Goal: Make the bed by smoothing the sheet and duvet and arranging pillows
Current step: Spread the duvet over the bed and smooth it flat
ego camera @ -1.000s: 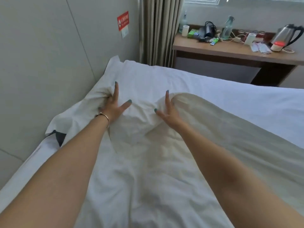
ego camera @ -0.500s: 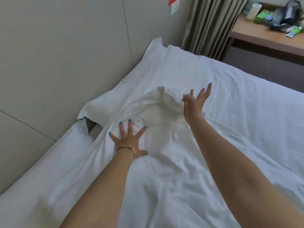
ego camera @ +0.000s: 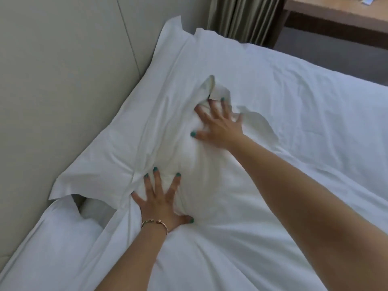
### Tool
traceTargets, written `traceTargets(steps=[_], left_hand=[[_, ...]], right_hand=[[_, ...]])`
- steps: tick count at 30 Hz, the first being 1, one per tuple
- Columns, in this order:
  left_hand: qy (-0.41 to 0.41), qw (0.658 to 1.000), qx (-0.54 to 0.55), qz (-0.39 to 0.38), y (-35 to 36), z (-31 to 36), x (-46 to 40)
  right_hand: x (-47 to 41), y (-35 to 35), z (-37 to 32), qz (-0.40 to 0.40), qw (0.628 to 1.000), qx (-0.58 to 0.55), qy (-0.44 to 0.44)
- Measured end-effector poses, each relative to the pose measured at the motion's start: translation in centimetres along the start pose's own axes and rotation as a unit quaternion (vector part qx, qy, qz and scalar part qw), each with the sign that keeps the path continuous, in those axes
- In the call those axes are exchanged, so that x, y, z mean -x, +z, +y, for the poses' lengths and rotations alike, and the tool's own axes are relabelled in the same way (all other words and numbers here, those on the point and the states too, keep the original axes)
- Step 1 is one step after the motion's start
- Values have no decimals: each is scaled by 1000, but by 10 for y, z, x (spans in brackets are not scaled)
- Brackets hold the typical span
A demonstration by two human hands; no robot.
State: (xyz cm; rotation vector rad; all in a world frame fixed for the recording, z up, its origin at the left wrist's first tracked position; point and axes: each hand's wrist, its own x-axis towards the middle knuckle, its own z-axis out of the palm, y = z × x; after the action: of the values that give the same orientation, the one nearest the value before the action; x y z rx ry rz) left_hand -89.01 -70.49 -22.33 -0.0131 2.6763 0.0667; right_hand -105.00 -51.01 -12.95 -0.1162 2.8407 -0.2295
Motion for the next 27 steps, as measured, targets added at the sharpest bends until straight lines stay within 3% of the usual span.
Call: traceTargets(steps=[4,10,13,15,17,19,21,23,25,27], left_hand=[[-5,1000,-19,-23,5,1,-5],[-1,998,-10,-56,1,7,-10],[-3,997,-11,-74,-3,9,-8],[-5,997,-11,-74,-6,9,-6],[-13,998,-9,-67,-11,6,0],[-8,999,-8,-44,-23,8,20],[45,999,-10,-11,-29,14,59],[149,989,-14,-17,-17,5,119],[218,971,-87,-35,4,-25,180],[177,971,-162,-14,18,-58,211]], right_hand=[[-51,4,-23,-25,999,3,41],[-57,24,-28,-20,997,28,72],[-28,17,-37,60,993,65,74],[24,30,-40,168,982,7,88],[107,60,-38,211,965,-97,123],[207,102,-36,130,960,-176,174],[303,145,-42,-24,958,-187,215],[383,185,-54,-142,960,-151,186],[446,209,-61,-208,960,-126,137],[493,218,-56,-249,958,-91,113]])
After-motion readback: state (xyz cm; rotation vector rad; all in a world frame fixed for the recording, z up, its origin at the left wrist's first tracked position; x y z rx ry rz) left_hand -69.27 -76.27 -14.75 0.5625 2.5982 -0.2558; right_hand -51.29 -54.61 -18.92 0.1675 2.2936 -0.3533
